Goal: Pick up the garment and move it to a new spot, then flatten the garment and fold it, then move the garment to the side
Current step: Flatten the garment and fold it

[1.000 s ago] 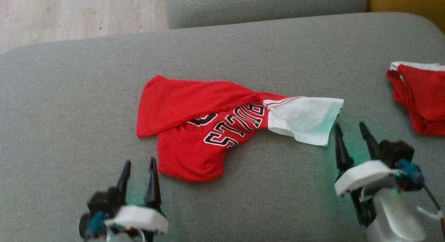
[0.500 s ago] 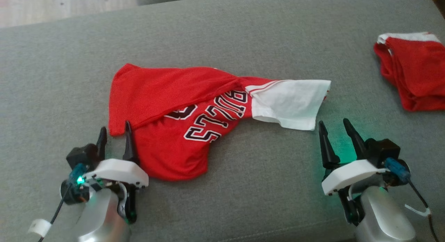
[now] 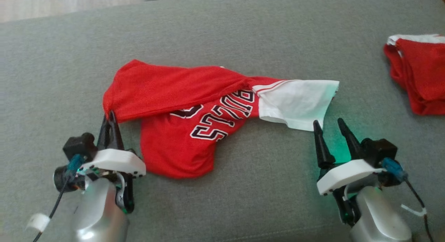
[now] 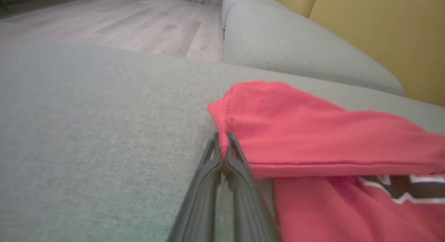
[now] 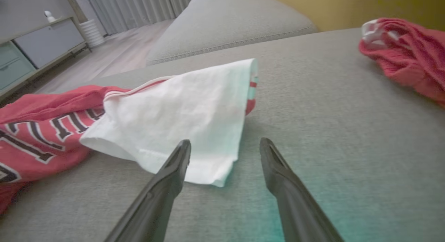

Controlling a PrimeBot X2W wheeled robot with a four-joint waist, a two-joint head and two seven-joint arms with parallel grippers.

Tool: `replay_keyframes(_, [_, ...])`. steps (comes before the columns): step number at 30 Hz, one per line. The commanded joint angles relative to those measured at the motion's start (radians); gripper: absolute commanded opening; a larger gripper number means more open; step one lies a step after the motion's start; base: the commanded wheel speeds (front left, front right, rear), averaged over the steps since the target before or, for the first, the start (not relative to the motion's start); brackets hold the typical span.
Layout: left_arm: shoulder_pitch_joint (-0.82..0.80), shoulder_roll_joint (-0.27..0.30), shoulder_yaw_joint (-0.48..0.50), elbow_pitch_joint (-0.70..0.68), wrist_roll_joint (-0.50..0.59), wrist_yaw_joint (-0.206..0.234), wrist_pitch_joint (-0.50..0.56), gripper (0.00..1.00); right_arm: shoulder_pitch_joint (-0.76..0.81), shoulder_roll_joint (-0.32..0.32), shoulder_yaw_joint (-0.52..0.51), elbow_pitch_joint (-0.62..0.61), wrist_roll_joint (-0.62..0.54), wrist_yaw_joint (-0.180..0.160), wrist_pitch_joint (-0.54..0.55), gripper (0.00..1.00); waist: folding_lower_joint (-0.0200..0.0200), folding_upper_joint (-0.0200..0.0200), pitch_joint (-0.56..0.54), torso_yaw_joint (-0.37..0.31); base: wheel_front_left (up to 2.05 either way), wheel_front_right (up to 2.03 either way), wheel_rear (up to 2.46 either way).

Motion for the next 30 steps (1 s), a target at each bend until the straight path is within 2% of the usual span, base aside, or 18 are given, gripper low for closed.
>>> replay_keyframes(1, [0.022,0.016,0.044,-0.066,0.013,0.009,-0.005,0.00,-0.013,0.005,0.032,-0.019,0.012,0.004,-0.007,1.00,-0.0001,0.0000,-0.016,0.022,0.00,0.00,0.00])
replay_keyframes(6, [0.094,0.015,0.051,-0.141,0.010,0.005,-0.005,0.00,0.002,0.005,0.044,0.001,0.028,0.004,-0.007,1.00,-0.0001,0.0000,-0.039,0.051,0.00,0.00,0.00])
replay_keyframes(12, [0.158,0.014,0.042,-0.163,-0.009,0.019,-0.005,0.00,0.010,0.005,0.043,0.020,0.030,0.004,-0.007,1.00,-0.0001,0.0000,-0.057,0.071,0.00,0.00,0.00])
replay_keyframes(14, [0.174,0.014,0.042,-0.176,-0.009,0.026,-0.005,0.96,0.008,0.005,0.037,0.018,0.031,0.004,-0.007,1.00,-0.0001,0.0000,-0.058,0.071,0.00,0.00,0.00])
replay_keyframes(15, [0.183,0.014,0.040,-0.184,-0.010,0.029,-0.005,1.00,0.005,0.005,0.032,0.017,0.033,0.004,-0.007,1.00,-0.0001,0.0000,-0.057,0.070,0.00,0.00,0.00])
replay_keyframes(21, [0.236,0.014,0.000,-0.251,-0.015,0.048,-0.005,1.00,-0.039,0.005,-0.003,0.036,0.029,0.004,-0.007,1.00,-0.0001,0.0000,-0.042,0.080,0.00,0.00,0.00])
replay_keyframes(30, [0.257,0.014,-0.087,-0.284,-0.027,0.060,-0.005,1.00,-0.134,0.005,-0.039,0.233,0.023,0.004,-0.007,1.00,-0.0001,0.0000,-0.018,0.127,0.00,0.00,0.00])
